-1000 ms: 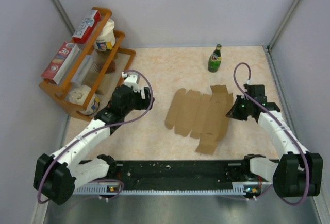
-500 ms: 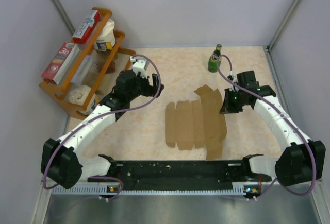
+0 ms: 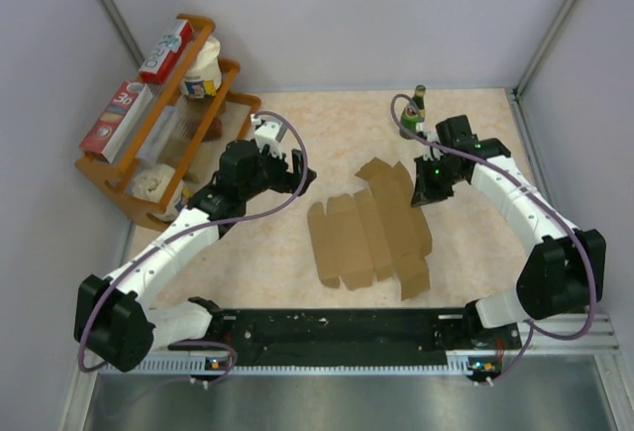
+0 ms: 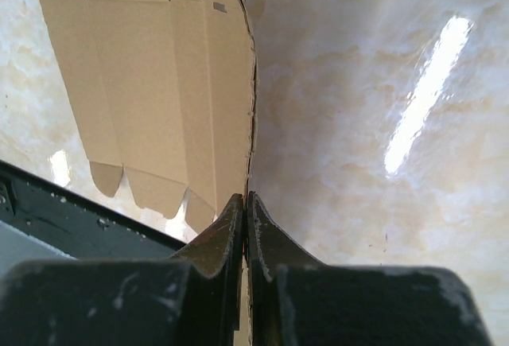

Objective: Fold the paper box

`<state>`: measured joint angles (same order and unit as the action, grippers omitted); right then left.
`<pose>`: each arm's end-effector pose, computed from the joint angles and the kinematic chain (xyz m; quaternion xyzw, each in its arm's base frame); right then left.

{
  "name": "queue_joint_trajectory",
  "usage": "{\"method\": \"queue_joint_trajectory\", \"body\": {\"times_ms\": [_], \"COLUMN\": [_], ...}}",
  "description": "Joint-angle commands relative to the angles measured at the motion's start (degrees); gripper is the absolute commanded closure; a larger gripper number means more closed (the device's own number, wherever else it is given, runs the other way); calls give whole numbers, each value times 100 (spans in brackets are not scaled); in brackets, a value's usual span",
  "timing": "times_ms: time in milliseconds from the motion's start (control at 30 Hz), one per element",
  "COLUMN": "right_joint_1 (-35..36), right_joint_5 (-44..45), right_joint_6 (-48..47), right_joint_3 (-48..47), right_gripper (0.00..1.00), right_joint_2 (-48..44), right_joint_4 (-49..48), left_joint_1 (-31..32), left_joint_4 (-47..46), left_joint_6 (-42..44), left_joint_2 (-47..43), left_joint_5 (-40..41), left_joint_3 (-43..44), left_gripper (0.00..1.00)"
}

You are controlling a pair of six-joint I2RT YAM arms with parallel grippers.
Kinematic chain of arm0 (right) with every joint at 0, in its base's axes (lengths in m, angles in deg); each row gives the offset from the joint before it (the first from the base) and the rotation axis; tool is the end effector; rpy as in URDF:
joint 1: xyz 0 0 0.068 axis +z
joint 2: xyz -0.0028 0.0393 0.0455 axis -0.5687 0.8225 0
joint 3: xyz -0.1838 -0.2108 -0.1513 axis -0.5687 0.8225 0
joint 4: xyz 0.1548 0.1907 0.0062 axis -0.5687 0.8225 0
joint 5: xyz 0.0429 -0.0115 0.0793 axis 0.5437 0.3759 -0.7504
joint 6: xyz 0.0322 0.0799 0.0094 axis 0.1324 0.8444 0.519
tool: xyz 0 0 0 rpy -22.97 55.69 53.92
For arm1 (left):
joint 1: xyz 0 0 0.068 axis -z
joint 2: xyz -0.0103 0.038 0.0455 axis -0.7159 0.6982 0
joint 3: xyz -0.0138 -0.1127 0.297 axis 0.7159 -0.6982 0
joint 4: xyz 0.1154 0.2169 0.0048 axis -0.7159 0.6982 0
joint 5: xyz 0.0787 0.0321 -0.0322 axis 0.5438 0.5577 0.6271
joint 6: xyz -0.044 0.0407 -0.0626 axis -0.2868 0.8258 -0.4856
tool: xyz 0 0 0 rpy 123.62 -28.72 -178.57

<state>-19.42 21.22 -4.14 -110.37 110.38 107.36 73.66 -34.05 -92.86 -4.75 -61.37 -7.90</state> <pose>0.2530 0.0922 0.2919 -0.0787 0.9646 0.1857 0.1697 0.2424 -0.1435 0.3421 0.1506 0.8049 -0.2688 0.5072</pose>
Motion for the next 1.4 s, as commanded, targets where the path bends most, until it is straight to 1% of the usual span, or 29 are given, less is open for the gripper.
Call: {"method": "queue_joint_trajectory", "body": {"times_ms": [0, 200, 267, 400, 433, 533, 833, 1167, 1267, 1367], "right_joint_1": [40, 198, 216, 259, 286, 452, 1042, 1103, 1095, 1103], "right_joint_5": [236, 315, 377, 61, 86, 253, 482, 465, 298, 218], "right_joint_6": [-191, -814, -859, -921, -1130, -1325, -1993, -2617, -2784, -2968], "right_joint_3": [-665, -1025, -1157, -1605, -1710, -1939, -2458, -2897, -3056, -3135], "right_gripper": [100, 100, 100, 100, 100, 100, 100, 100, 100, 93], "right_joint_2": [263, 641, 781, 1160, 1247, 1502, 2258, 2601, 2716, 2804], "right_joint_4": [-116, 437, 542, 868, 912, 1053, 1115, 1009, 948, 895], "left_joint_1": [27, 27, 18, 27, 27, 27, 27, 18, 27, 27], "left_joint_4": [-48, -30, -13, 102, 137, 190, 374, 506, 515, 533], "left_joint_6": [49, 84, 75, 84, 84, 84, 84, 75, 58, 40], "left_joint_2": [-233, -189, -136, -127, -136, -198, -409, -497, -532, -576], "left_joint_5": [-79, -35, -70, -35, -35, -35, -9, -35, -9, -9], "left_joint_3": [-108, -117, -90, -55, -72, -99, -169, -240, -275, -292], "left_gripper": [15, 15, 15, 15, 15, 15, 15, 15, 15, 15]}}
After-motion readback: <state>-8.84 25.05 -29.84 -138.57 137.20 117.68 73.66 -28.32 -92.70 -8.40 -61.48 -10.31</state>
